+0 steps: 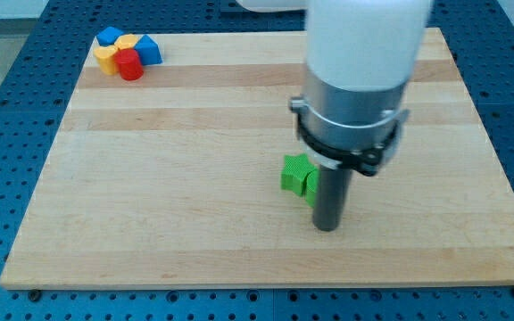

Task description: Push the green blocks towards the left side of the board

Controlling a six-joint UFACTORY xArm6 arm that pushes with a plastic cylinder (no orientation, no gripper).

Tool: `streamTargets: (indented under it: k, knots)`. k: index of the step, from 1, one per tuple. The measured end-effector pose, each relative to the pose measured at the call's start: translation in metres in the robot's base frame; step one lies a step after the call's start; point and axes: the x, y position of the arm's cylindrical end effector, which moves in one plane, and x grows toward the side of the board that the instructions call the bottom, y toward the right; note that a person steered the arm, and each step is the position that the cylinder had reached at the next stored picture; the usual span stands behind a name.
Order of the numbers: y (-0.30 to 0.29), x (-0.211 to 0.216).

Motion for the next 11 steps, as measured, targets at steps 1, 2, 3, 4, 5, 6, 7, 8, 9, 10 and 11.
streamTargets:
  k: [1, 2, 3, 4, 5, 6, 7, 8, 9, 10, 11]
  knots:
    - [-0.004, -0.025]
    - [-0.036, -0.059]
    - [-0.047, -0.08]
    - [-0.047, -0.07]
    - [-0.013, -0.037]
    - [0.018, -0.057]
    - [-0.013, -0.083]
    - [-0.056, -0.083]
    - [-0.057, -0.09]
    - [-0.025, -0.079]
    - [0.022, -0.092]
